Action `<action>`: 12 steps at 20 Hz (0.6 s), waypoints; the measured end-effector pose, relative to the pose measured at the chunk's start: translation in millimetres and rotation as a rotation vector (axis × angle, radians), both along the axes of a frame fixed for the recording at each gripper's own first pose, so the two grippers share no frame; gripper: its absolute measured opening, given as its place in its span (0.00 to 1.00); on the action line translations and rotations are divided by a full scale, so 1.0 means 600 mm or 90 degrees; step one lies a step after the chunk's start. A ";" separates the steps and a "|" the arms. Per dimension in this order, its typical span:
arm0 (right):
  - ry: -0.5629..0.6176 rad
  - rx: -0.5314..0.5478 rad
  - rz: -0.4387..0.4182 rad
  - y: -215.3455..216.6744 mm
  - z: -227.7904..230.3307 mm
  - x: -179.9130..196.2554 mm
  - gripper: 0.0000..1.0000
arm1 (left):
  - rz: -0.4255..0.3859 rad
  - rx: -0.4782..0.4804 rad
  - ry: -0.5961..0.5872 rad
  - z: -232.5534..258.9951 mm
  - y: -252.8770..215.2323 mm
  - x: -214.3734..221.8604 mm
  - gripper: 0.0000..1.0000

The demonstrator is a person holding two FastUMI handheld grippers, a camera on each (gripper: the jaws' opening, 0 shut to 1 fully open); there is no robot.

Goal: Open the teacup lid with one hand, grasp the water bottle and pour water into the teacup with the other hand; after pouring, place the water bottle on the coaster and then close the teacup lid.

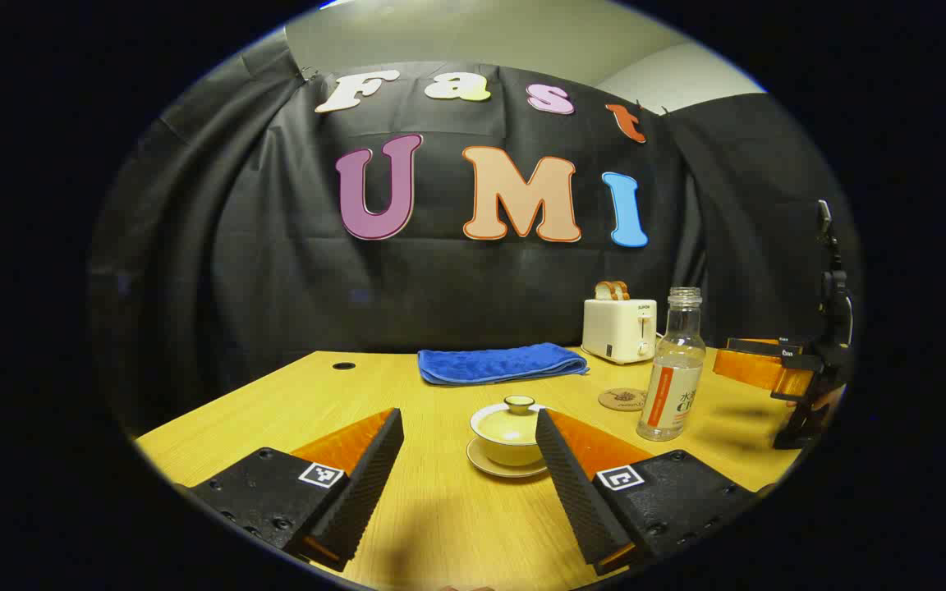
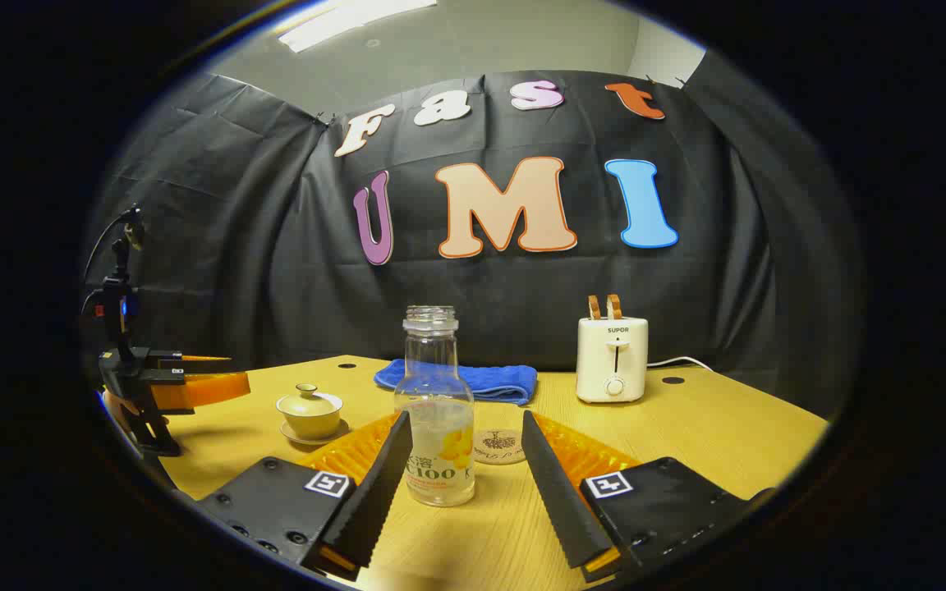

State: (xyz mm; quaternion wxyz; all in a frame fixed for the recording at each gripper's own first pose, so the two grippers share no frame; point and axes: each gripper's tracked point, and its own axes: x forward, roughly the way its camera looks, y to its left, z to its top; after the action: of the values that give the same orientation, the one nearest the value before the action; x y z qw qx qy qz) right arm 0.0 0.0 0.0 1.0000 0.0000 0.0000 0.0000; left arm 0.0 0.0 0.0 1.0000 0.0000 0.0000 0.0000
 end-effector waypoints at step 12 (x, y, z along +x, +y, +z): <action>0.013 0.012 -0.002 0.000 -0.012 0.005 0.84 | -0.003 0.005 -0.005 0.000 -0.002 -0.003 0.95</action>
State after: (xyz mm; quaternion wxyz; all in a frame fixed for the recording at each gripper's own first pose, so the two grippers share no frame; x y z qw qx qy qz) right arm 3.0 0.1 -7.3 0.9999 0.0093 0.0102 -0.0019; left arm -1.7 -1.1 0.1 1.0000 0.0037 -0.0037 -0.0021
